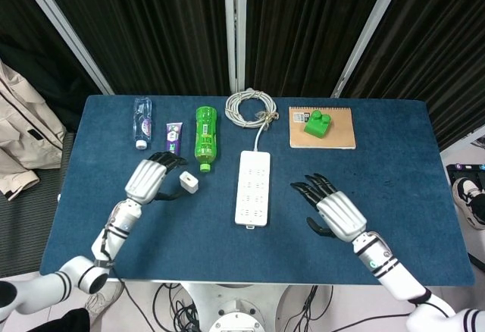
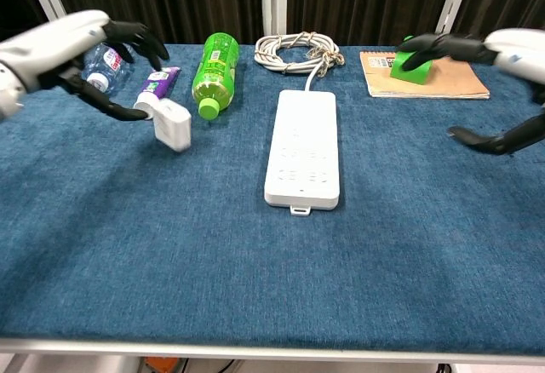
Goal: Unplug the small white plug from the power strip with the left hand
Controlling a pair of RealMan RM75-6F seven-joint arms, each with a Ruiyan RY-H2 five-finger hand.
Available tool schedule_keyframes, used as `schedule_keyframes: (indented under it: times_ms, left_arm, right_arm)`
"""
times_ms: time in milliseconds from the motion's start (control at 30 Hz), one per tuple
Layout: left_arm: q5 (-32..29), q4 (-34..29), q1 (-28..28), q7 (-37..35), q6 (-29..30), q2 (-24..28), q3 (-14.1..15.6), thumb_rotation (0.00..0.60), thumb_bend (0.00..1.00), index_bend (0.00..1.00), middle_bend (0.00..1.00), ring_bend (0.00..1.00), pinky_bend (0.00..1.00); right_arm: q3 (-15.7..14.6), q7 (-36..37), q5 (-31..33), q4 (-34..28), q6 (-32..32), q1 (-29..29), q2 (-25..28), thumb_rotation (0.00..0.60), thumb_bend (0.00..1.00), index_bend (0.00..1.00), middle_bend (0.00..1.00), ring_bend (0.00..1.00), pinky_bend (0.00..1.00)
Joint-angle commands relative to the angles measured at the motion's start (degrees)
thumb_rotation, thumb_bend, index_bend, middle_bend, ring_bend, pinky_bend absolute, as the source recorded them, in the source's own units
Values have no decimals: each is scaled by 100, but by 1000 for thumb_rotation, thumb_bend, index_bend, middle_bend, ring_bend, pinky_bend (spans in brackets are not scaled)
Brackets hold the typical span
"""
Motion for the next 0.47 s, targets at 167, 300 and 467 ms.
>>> schedule_keyframes:
  times_ms: [167,300,467]
  left_arm:
    - [-304,-1383,1130,681,1131,1432,46,600,111,278,319,211,252]
    - [-553,-1748,1706,1038,1549,2009,154,600,108,278,310,209,206]
    - [-790,-2181,2383,1689,1951,2532,423,600,105,250,234,112,110]
  right_arm:
    - [-126,81,-32,-128,773,-663,653,600,347,31,125,0,0]
    - [-174,68,54,-57,1127,-1019,852,600,357,31,125,0,0]
    - [-237,-11,122,25,1595,-1497,930,600,371,11,124,0,0]
